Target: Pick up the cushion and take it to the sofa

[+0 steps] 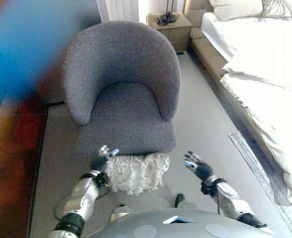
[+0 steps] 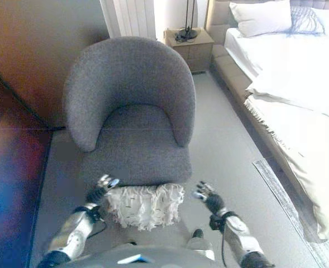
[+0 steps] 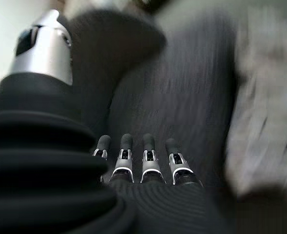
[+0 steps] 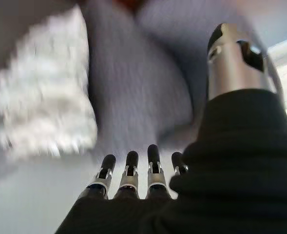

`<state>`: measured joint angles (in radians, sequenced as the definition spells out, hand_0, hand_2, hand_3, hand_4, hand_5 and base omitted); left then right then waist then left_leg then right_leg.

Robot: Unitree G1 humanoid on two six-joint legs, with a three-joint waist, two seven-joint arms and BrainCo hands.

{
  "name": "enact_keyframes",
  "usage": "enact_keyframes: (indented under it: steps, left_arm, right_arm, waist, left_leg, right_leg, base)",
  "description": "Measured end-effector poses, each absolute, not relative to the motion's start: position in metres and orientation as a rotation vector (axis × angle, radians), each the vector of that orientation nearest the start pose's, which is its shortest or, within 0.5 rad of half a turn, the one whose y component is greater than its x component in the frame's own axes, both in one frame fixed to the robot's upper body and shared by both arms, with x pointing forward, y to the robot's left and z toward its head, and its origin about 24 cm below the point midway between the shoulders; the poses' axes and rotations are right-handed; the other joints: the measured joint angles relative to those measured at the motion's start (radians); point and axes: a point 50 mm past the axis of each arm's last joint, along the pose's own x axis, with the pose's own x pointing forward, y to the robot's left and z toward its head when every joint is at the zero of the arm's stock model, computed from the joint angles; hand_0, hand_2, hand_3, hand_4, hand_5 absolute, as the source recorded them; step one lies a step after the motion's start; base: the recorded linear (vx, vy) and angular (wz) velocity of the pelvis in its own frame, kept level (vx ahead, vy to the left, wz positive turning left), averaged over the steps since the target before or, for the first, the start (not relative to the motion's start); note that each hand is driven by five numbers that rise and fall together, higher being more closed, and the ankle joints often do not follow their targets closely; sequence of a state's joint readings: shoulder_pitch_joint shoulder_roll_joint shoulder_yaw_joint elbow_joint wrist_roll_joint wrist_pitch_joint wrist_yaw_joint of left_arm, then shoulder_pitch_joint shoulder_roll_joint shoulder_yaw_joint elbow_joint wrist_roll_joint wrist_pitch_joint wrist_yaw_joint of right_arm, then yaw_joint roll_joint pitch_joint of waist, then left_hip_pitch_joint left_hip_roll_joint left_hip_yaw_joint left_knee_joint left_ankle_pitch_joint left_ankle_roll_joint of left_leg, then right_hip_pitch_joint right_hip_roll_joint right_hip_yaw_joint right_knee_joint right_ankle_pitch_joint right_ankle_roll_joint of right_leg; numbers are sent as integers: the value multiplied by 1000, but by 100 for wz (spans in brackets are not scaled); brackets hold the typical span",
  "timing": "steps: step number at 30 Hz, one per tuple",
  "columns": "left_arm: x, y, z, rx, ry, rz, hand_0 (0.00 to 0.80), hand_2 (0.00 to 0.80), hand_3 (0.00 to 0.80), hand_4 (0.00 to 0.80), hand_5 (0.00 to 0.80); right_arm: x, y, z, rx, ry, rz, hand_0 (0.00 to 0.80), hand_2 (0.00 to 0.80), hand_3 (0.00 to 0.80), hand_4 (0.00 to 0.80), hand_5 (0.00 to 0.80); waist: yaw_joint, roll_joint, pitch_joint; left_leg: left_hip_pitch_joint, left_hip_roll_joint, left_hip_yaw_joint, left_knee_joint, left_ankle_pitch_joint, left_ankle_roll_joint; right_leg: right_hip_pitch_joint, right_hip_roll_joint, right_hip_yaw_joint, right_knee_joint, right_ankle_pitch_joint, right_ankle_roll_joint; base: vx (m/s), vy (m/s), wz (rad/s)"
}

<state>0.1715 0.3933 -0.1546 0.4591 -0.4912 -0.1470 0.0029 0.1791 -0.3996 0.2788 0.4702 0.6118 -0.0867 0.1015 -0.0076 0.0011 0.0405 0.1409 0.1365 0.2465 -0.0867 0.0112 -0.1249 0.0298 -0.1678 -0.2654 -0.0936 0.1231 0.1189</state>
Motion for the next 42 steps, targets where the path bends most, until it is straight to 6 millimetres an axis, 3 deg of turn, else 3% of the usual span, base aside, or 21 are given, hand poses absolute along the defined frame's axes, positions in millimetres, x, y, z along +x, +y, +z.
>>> enact_keyframes:
  steps: [4, 8, 13, 16, 23, 29, 35, 39, 42]
  left_arm:
    - [174, 232, -71, -89, 495, 122, 0, 0, 0, 0, 0]
    - [177, 225, -72, -102, 489, 108, 0, 0, 0, 0, 0]
    - [209, 223, -60, -73, 397, 115, 0, 0, 0, 0, 0]
    - [235, 215, -42, -58, 290, 98, 0, 0, 0, 0, 0]
    - [278, 213, -3, -30, 120, 124, 0, 0, 0, 0, 0]
    - [299, 214, 26, -11, 20, 133, 0, 0, 0, 0, 0]
    - [298, 222, 22, 1, 38, 211, 0, 0, 0, 0, 0]
    - [297, 227, 16, -39, 67, 231, 0, 0, 0, 0, 0]
    - [305, 226, 22, -96, 53, 218, 0, 0, 0, 0, 0]
  right_arm:
    - [163, -202, -87, 225, 596, 40, 0, 0, 0, 0, 0]
    - [164, -198, -87, 157, 588, 61, 0, 0, 0, 0, 0]
    - [207, -204, -68, 52, 493, 52, 0, 0, 0, 0, 0]
    - [237, -202, -48, 13, 403, 67, 0, 0, 0, 0, 0]
    - [281, -198, -10, -23, 260, 52, 0, 0, 0, 0, 0]
    - [307, -202, 16, -44, 197, 41, 0, 0, 0, 0, 0]
    - [337, -202, 42, -59, 168, 29, 0, 0, 0, 0, 0]
    - [348, -200, 57, -68, 139, 46, 0, 0, 0, 0, 0]
    - [355, -196, 66, -104, 136, 81, 0, 0, 0, 0, 0]
  waist:
    - [3, 5, 18]
    - [23, 8, 54]
    - [24, 20, 215]
    - [23, 16, 307]
    - [23, 13, 438]
    - [23, 23, 475]
    - [26, 32, 484]
    - [24, 35, 485]
    - [28, 36, 485]
  left_leg:
    - [-11, -2, -1, 2, 0, 0]
    - [-85, -3, -6, 44, 0, 0]
    - [-260, 1, -36, 196, -21, 12]
    - [-398, 2, -57, 345, -69, 27]
    - [-712, 35, -86, 701, -187, 46]
    - [-916, 47, -122, 886, -229, 56]
    - [-1054, 47, -150, 990, -237, 57]
    - [-1124, 48, -165, 1040, -241, 54]
    - [-1187, 48, -176, 1086, -247, 54]
  right_leg:
    - [-3, -6, -1, 0, -1, 2]
    - [-65, -13, -2, 10, 7, -1]
    - [-229, -45, 6, 151, -4, -24]
    - [-373, -79, 27, 306, -62, -32]
    - [-674, -133, 54, 617, -138, -57]
    - [-870, -155, 80, 800, -184, -73]
    - [-1005, -166, 99, 911, -205, -82]
    - [-1074, -166, 109, 958, -209, -89]
    - [-1138, -166, 124, 1007, -217, -98]
  base:
    - [6, 6, 1]
    - [-101, 20, 2]
    - [-204, 25, 6]
    - [-185, 19, 5]
    - [-150, 31, -5]
    - [-134, 27, 7]
    - [-63, 22, 6]
    - [-30, 32, 2]
    - [-4, 40, 4]
